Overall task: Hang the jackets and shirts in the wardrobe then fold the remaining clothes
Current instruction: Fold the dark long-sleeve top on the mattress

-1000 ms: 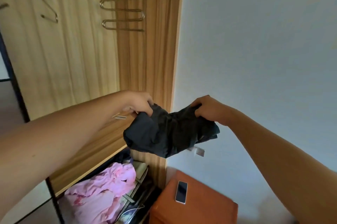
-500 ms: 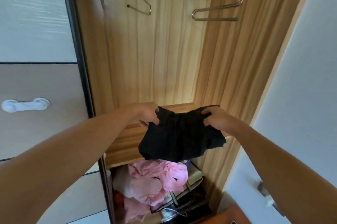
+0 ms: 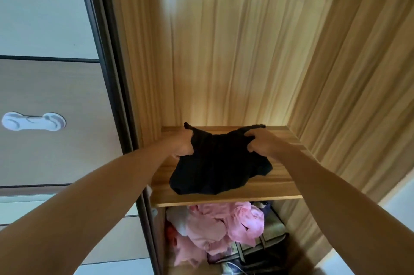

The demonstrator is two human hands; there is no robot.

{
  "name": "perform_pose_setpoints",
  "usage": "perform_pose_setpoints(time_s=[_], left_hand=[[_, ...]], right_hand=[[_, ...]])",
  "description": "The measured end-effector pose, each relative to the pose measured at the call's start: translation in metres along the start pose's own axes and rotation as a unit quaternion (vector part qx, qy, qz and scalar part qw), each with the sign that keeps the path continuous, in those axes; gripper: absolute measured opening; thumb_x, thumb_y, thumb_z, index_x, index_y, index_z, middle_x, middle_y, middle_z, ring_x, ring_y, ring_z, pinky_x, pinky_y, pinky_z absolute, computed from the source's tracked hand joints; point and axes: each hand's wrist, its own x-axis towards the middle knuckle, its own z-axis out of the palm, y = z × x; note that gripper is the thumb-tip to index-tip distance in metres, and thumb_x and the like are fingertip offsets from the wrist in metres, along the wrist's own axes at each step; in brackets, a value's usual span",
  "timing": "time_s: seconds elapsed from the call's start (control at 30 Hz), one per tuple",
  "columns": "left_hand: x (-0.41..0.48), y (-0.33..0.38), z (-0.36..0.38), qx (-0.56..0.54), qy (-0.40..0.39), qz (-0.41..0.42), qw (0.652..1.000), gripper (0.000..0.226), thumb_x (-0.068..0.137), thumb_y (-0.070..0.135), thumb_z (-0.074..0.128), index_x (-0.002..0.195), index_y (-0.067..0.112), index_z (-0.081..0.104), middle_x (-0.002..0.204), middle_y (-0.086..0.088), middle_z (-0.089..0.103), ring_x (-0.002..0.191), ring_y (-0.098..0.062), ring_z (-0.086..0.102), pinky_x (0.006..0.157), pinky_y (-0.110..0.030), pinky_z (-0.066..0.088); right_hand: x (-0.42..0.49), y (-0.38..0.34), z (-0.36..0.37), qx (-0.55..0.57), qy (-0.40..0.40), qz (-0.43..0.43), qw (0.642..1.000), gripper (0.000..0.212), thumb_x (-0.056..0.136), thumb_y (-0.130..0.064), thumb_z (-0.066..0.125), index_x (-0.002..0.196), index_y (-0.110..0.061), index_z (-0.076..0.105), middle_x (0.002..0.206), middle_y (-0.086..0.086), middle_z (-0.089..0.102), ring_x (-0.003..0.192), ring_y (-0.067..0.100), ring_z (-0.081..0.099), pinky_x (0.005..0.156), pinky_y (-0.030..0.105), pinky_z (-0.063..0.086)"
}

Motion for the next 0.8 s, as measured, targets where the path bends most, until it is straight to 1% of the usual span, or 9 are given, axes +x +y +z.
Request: perform_pose_setpoints(time_s=[0.1, 0.2, 0.27, 0.33, 0.4, 0.47, 0.63, 0.73, 0.8], left_hand=[[0.036, -0.014, 0.001, 0.032, 0.025, -0.007, 0.999, 0.056, 0.09, 0.007, 0.066, 0.142, 0.008, 0.044, 0.124, -0.007, 0.044, 0.104, -0.026, 0.059, 0.084, -0.042, 0.061], [0.066, -0.026, 0.01, 0.057, 0.052, -0.006, 0.997, 0.059, 0.09, 0.006, 0.064, 0.144, 0.008, 0.042, 0.14, -0.009, 0.038, 0.114, -0.026, 0.052, 0.096, -0.042, 0.055], [0.085, -0.033, 0.017, 0.069, 0.071, 0.001, 0.995, 0.059, 0.091, 0.002, 0.06, 0.146, 0.006, 0.039, 0.152, -0.012, 0.029, 0.123, -0.027, 0.047, 0.103, -0.037, 0.049], [0.102, -0.039, 0.023, 0.064, 0.089, -0.01, 0.994, 0.049, 0.091, -0.001, 0.056, 0.138, 0.006, 0.045, 0.152, -0.012, 0.028, 0.124, -0.026, 0.046, 0.104, -0.035, 0.047], [0.119, -0.047, 0.025, 0.065, 0.109, -0.026, 0.992, 0.034, 0.087, 0.0, 0.058, 0.12, 0.008, 0.053, 0.142, -0.012, 0.038, 0.115, -0.025, 0.05, 0.099, -0.037, 0.05], [0.136, -0.056, 0.026, 0.069, 0.111, -0.042, 0.991, 0.032, 0.084, 0.005, 0.061, 0.115, 0.009, 0.055, 0.137, -0.012, 0.042, 0.113, -0.026, 0.051, 0.098, -0.041, 0.051], [0.171, -0.071, 0.028, 0.076, 0.11, -0.076, 0.988, 0.051, 0.089, 0.004, 0.058, 0.138, 0.001, 0.047, 0.153, -0.018, 0.03, 0.136, -0.034, 0.037, 0.111, -0.044, 0.04], [0.193, -0.084, 0.032, 0.094, 0.108, -0.099, 0.985, 0.065, 0.092, 0.003, 0.055, 0.152, 0.003, 0.032, 0.164, -0.017, 0.011, 0.151, -0.034, 0.015, 0.121, -0.043, 0.027], [0.207, -0.091, 0.032, 0.101, 0.109, -0.108, 0.983, 0.069, 0.094, 0.004, 0.053, 0.156, 0.005, 0.024, 0.167, -0.014, 0.002, 0.153, -0.032, 0.007, 0.122, -0.041, 0.02]], right_hand=[[0.035, 0.0, 0.005, -0.001, -0.002, -0.009, 1.0, 0.065, 0.089, 0.001, 0.061, 0.15, -0.013, 0.044, 0.14, 0.015, 0.052, 0.107, 0.023, 0.049, 0.087, 0.032, 0.045], [0.068, 0.003, 0.014, -0.001, -0.004, -0.013, 1.0, 0.067, 0.087, 0.002, 0.062, 0.15, -0.013, 0.045, 0.141, 0.015, 0.052, 0.121, 0.029, 0.052, 0.093, 0.036, 0.048], [0.089, 0.002, 0.018, -0.004, -0.011, -0.016, 1.0, 0.065, 0.088, 0.002, 0.061, 0.15, -0.013, 0.045, 0.134, 0.015, 0.055, 0.116, 0.03, 0.055, 0.09, 0.037, 0.049], [0.112, 0.0, 0.023, -0.007, -0.022, -0.02, 1.0, 0.064, 0.09, 0.001, 0.059, 0.151, -0.013, 0.045, 0.13, 0.016, 0.057, 0.11, 0.03, 0.056, 0.09, 0.04, 0.05], [0.134, 0.0, 0.028, -0.017, -0.031, -0.026, 0.999, 0.064, 0.091, -0.001, 0.059, 0.152, -0.013, 0.042, 0.14, 0.017, 0.053, 0.12, 0.031, 0.054, 0.092, 0.037, 0.046], [0.159, 0.003, 0.032, -0.027, -0.046, -0.034, 0.998, 0.065, 0.093, -0.004, 0.059, 0.154, -0.014, 0.04, 0.146, 0.017, 0.048, 0.129, 0.033, 0.049, 0.092, 0.034, 0.043], [0.22, 0.008, 0.04, -0.059, -0.085, -0.045, 0.994, 0.064, 0.096, -0.01, 0.057, 0.156, -0.019, 0.036, 0.156, 0.016, 0.036, 0.135, 0.035, 0.043, 0.1, 0.038, 0.043], [0.255, 0.012, 0.052, -0.057, -0.095, -0.061, 0.992, 0.062, 0.097, -0.012, 0.056, 0.156, -0.018, 0.036, 0.153, 0.016, 0.041, 0.126, 0.032, 0.05, 0.089, 0.032, 0.047], [0.276, 0.015, 0.06, -0.049, -0.104, -0.067, 0.991, 0.062, 0.096, -0.012, 0.057, 0.155, -0.018, 0.037, 0.152, 0.016, 0.041, 0.13, 0.035, 0.048, 0.095, 0.035, 0.045]])
